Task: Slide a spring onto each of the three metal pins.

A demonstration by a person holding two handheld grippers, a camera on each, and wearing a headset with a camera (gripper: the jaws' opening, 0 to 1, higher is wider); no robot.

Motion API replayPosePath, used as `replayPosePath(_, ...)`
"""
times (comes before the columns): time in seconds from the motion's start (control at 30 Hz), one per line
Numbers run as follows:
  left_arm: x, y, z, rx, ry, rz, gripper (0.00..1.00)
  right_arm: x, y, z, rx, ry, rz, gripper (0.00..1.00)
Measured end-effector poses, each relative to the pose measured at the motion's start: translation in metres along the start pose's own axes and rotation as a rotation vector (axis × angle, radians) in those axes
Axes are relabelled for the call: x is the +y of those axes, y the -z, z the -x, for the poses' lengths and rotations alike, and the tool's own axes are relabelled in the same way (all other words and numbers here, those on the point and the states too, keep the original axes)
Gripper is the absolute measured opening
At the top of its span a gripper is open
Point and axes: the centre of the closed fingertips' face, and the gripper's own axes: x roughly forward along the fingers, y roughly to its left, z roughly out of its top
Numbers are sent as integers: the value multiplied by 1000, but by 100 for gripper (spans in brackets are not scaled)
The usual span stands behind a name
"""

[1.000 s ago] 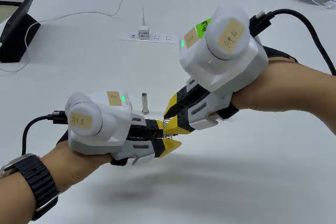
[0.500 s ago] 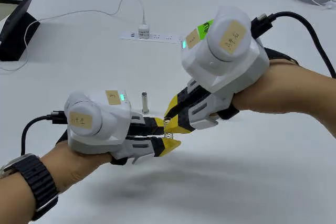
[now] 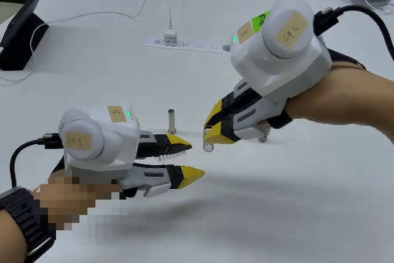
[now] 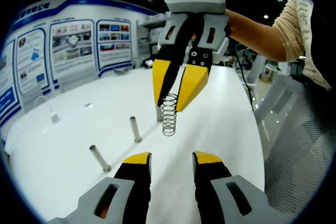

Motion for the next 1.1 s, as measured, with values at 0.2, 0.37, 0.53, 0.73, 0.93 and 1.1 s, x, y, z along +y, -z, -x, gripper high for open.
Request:
replayPosePath(0.2, 5, 5, 9, -4, -31, 26, 35, -15, 6, 7, -3, 36, -28, 12)
replayPosePath(0.37, 7, 7, 15, -7, -49, 40, 38, -27, 8, 10, -8, 61, -49, 12)
replayPosePath(0.53, 10, 9, 19, -7, -70, 57, 40, -38, 12, 13, -19, 93, -74, 12)
replayPosePath(0.73, 12, 12, 22, -1, -84, 72, 43, -57, 17, 13, -32, 132, -107, 12)
replayPosePath(0.93, 12, 14, 23, 2, -92, 85, 45, -72, 19, 9, -46, 157, -138, 12)
replayPosePath(1.1, 12, 16, 24, 5, -99, 94, 47, -80, 24, 3, -48, 168, -156, 12)
